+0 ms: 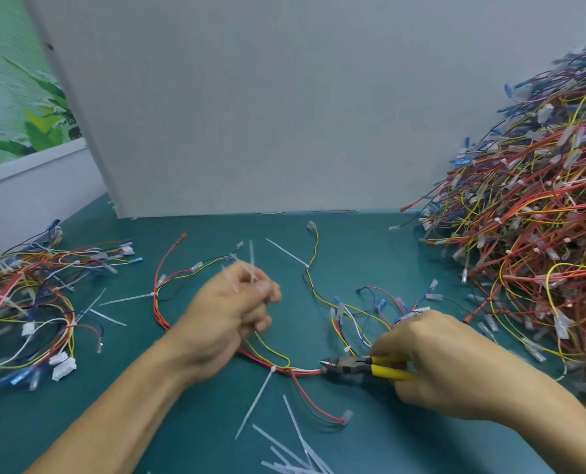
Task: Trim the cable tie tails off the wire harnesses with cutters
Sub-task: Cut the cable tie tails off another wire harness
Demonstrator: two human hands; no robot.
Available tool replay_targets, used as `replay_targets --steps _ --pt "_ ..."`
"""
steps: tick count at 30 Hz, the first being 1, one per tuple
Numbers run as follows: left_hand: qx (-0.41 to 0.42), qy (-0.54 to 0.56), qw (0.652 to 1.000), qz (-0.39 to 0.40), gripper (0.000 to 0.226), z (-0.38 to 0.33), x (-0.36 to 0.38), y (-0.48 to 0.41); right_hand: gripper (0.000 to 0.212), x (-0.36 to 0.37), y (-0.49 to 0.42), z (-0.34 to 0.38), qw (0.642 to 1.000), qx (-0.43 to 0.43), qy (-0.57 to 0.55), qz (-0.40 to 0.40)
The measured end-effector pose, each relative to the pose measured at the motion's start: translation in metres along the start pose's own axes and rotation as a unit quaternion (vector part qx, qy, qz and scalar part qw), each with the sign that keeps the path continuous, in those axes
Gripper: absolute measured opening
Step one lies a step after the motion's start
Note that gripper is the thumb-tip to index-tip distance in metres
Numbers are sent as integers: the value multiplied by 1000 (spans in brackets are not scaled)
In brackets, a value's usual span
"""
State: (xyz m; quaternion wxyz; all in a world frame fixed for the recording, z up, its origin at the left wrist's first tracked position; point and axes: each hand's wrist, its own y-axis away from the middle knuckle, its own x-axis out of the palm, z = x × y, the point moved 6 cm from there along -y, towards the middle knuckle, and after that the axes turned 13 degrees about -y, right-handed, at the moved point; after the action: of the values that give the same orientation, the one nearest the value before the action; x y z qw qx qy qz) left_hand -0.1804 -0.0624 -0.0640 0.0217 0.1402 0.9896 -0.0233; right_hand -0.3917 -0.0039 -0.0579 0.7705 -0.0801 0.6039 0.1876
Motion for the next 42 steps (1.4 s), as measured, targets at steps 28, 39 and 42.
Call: replay_targets --steps 28,39,42 --pt "172 -435 879 94 9 22 -5 19 23 6 -19 36 996 -32 76 -34" --pt "122 -435 888 84 14 26 -7 17 13 -3 -16 33 997 -21 41 -57" --pt "125 -431 890 82 10 26 -8 16 21 -6 -15 34 996 -26 30 -74"
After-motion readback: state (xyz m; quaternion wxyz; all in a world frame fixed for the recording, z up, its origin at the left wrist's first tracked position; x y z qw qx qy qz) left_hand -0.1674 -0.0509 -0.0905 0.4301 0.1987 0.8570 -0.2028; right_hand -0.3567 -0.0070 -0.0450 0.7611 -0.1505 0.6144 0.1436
